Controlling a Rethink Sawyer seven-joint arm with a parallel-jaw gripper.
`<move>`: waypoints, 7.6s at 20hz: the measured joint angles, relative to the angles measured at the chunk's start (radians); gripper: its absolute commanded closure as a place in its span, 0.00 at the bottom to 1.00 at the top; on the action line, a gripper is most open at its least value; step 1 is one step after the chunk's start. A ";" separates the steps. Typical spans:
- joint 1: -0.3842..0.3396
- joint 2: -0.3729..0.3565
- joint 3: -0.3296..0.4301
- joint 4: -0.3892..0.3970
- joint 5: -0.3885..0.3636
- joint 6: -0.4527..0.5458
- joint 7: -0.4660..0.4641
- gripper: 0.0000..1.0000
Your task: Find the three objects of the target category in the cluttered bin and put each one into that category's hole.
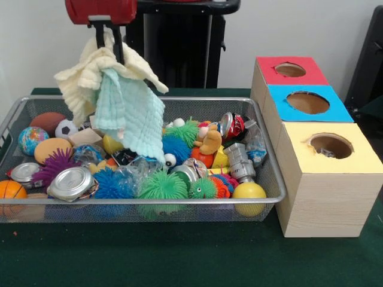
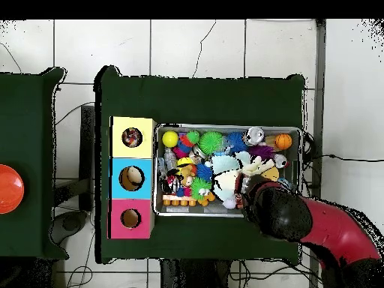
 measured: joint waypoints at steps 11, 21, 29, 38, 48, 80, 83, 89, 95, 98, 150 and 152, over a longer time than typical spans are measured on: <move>-0.050 0.002 0.098 -0.101 -0.066 0.072 -0.007 1.00; -0.122 0.015 0.184 -0.261 -0.115 0.312 -0.031 1.00; -0.164 0.011 0.232 -0.308 -0.120 0.336 -0.047 1.00; -0.174 -0.009 0.262 -0.308 -0.123 0.336 -0.054 1.00; -0.164 -0.046 0.272 -0.308 -0.126 0.336 -0.054 1.00; 0.019 -0.141 0.262 -0.258 -0.126 0.336 -0.054 1.00; 0.033 -0.140 0.257 -0.249 -0.126 0.335 -0.054 1.00; 0.078 -0.127 0.229 -0.214 -0.126 0.280 -0.054 1.00; 0.100 -0.112 0.200 -0.195 -0.126 0.225 -0.054 1.00; 0.106 -0.105 0.187 -0.190 -0.126 0.205 -0.054 1.00; 0.340 -0.093 -0.056 -0.069 -0.113 0.054 -0.050 1.00; 0.346 -0.094 -0.068 -0.068 -0.108 0.054 -0.050 1.00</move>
